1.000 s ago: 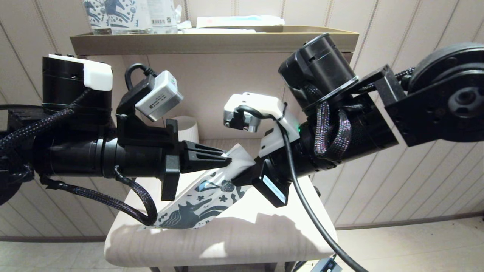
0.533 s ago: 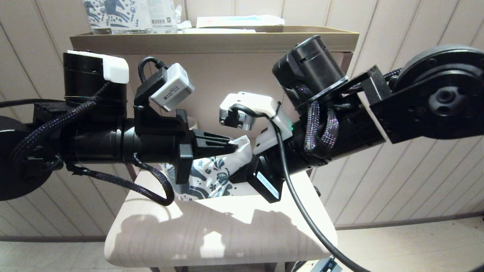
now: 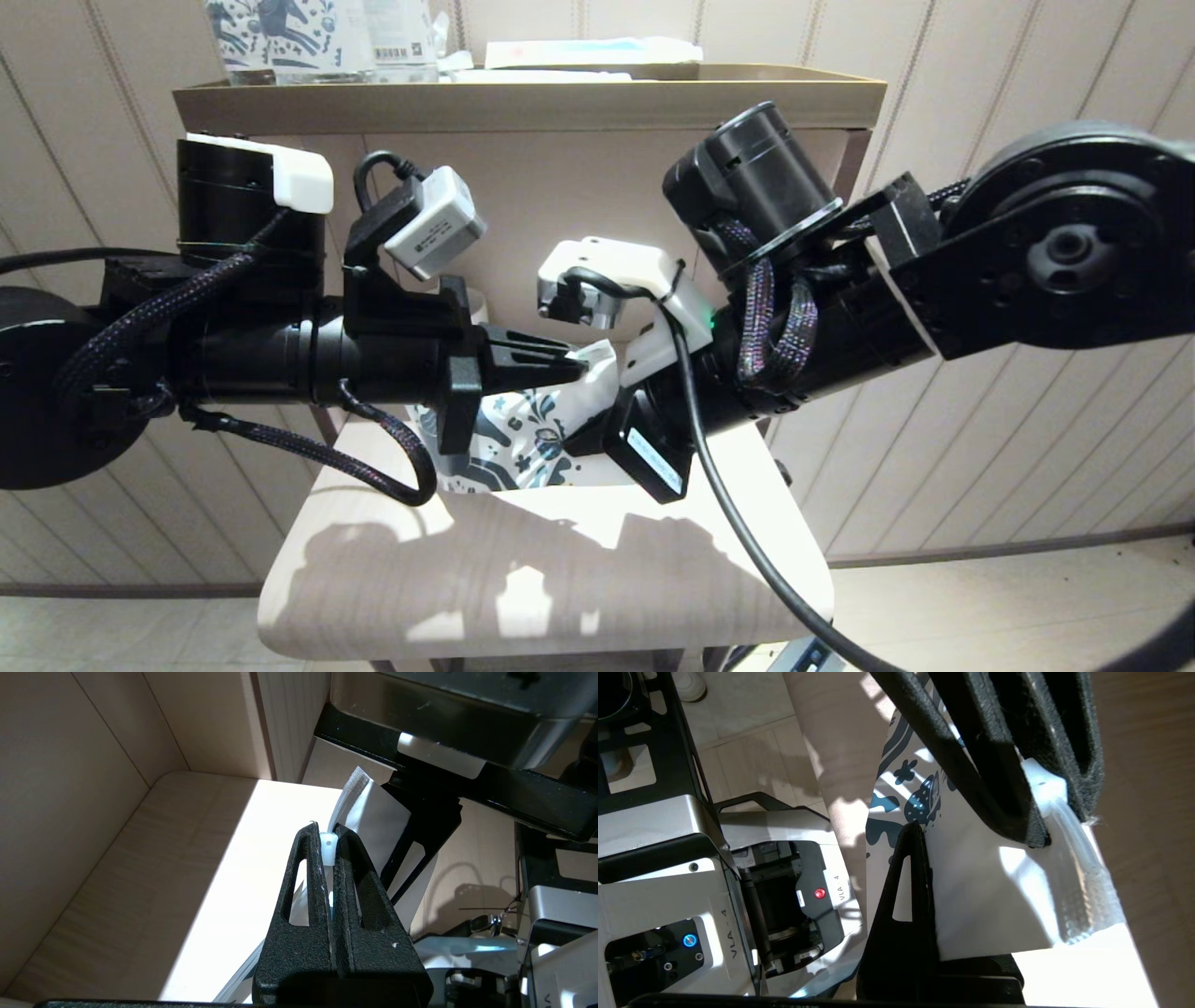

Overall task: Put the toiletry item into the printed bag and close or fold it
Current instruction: Close the strorage bag and place it on the desk

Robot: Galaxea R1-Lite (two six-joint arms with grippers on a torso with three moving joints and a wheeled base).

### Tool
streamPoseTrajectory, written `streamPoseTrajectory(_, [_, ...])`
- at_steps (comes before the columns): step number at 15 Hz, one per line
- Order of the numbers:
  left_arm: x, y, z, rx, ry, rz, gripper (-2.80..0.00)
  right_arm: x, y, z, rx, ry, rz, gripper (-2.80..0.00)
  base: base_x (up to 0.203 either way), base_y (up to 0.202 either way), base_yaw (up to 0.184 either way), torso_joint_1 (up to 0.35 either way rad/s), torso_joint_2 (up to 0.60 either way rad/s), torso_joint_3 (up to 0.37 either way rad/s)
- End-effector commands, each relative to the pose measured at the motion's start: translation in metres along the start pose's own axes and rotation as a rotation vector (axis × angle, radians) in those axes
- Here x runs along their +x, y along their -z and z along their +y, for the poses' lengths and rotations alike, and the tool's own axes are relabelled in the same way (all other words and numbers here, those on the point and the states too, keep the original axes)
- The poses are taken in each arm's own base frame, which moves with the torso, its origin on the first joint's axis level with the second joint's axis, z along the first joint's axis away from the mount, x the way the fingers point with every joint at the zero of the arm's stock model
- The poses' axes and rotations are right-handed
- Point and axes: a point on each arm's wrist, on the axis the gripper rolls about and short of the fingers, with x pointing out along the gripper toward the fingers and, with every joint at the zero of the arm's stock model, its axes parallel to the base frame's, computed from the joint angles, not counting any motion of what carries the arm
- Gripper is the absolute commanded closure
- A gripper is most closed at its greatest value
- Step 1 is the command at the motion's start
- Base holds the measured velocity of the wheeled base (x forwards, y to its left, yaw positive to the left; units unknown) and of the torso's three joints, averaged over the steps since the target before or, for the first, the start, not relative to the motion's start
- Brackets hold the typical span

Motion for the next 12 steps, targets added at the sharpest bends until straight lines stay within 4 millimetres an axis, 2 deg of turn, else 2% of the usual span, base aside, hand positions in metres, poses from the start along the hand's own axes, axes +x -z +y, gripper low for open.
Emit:
streamPoseTrajectory(1, [-0.0011,-0.0005,-0.0012,0.004,0.012,-0.007,0.0,0.002,0.0022,0.0004,-0.002,-0.006,0.011,-2.8,0.0,0.0,0.0,0.0,0.0,0.0])
streamPoseTrajectory(12, [-0.0033,-0.0011,-0.0037,0.006,0.018,-0.01,0.0,0.009,-0.0063,-0.006,-0.009,0.002,-0.008,-2.8,0.0,0.0,0.0,0.0,0.0,0.0])
